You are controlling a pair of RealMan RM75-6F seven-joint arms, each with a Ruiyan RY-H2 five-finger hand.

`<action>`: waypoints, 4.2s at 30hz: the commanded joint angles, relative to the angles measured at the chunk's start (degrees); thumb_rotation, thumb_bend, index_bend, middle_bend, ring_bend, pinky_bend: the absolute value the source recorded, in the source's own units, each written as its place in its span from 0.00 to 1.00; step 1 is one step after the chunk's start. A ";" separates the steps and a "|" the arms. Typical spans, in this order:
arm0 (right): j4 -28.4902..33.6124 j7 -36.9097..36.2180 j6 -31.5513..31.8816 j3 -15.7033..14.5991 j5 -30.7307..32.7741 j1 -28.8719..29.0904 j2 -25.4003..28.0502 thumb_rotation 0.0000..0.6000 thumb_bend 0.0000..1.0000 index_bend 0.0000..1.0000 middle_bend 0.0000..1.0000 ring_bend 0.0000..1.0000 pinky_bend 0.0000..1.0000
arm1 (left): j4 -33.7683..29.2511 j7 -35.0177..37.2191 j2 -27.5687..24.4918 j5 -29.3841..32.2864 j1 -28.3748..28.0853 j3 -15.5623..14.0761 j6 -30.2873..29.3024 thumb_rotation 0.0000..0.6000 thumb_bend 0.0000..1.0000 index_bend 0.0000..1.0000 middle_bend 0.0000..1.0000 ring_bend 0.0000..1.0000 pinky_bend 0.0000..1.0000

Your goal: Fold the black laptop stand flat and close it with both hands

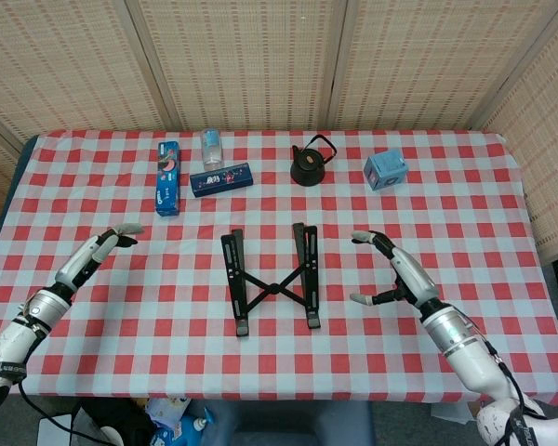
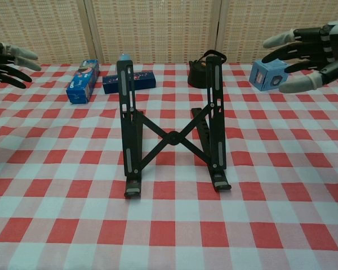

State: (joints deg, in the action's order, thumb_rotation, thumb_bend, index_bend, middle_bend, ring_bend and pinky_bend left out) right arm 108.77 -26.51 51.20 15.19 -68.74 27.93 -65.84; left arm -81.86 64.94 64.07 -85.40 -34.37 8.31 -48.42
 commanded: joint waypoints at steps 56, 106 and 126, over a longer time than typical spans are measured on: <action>-9.25 -37.63 6.95 -11.63 -31.99 3.62 -4.74 1.00 0.00 0.15 0.21 0.02 0.07 | -1.67 27.65 -5.13 -19.03 -7.43 -15.45 -13.61 0.00 0.17 0.41 0.50 0.46 0.35; 5.35 15.00 8.60 -7.01 -0.33 3.60 0.04 1.00 0.00 0.15 0.21 0.07 0.13 | -4.57 -34.07 2.00 -13.01 0.35 -13.44 -18.57 0.86 0.17 0.34 0.61 0.56 0.68; 1.26 25.57 2.75 -6.06 8.48 8.83 -6.31 1.00 0.03 0.16 0.22 0.07 0.13 | -5.79 -39.76 10.85 -10.29 -0.55 -11.55 -15.63 0.85 0.17 0.40 0.89 0.79 0.87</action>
State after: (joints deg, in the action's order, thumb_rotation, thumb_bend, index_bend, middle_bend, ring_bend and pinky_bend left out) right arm 110.88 -2.07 54.50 9.26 -60.95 36.07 -71.26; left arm -87.64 25.47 74.39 -96.10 -34.98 -3.45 -64.20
